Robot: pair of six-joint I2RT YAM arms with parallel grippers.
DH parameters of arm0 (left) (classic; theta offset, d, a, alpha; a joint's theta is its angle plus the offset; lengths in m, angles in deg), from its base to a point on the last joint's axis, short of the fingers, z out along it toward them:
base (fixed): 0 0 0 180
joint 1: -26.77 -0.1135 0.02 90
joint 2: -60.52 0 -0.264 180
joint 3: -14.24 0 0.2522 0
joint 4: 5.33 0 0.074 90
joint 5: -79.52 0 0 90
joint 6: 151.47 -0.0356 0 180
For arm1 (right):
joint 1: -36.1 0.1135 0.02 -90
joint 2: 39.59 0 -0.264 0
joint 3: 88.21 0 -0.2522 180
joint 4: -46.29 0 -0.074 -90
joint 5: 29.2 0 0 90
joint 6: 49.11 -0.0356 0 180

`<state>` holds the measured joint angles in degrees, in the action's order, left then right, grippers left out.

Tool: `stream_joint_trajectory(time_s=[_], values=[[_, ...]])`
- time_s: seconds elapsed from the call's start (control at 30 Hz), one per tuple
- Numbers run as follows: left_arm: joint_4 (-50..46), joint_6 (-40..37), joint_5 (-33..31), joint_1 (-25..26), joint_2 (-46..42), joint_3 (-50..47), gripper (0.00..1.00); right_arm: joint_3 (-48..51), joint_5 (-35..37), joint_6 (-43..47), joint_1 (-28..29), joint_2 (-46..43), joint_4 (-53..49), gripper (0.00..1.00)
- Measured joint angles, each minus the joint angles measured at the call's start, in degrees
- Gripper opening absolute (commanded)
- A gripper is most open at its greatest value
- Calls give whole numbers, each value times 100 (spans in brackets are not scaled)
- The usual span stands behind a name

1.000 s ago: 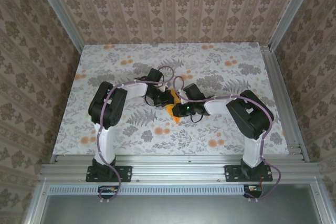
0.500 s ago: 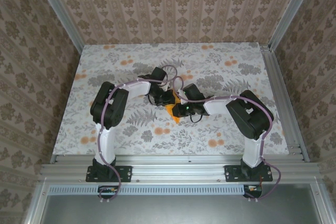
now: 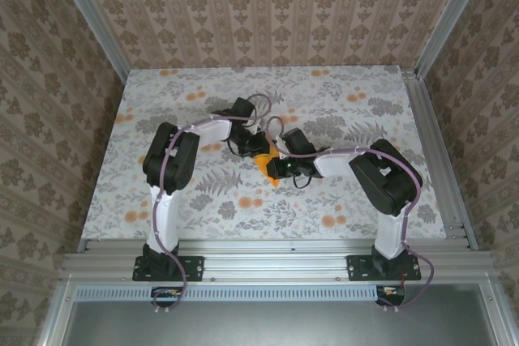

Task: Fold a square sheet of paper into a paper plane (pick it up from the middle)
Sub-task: Fourth fold the wing at the center of the table.

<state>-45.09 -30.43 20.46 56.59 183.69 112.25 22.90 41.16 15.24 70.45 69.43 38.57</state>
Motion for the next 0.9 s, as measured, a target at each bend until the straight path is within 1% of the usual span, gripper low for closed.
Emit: stream_joint_trajectory(time_s=[0.13, 0.3, 0.5, 0.67, 0.9], values=[[-153, -114, 111, -94, 140, 212, 13, 0, 0, 2, 0, 0, -2, 11], [-118, -260, 136, -372, 323, 492, 13, 0, 2, 2, 0, 0, -2, 11], [-138, -426, -7, -664, 575, 938, 13, 0, 0, 2, 0, 0, -2, 11], [-208, -535, -127, -728, 702, 1204, 13, 0, 0, 4, 0, 0, -4, 11], [-61, -538, -341, -868, 680, 1255, 15, 0, -9, 2, 0, 0, -26, 11]])
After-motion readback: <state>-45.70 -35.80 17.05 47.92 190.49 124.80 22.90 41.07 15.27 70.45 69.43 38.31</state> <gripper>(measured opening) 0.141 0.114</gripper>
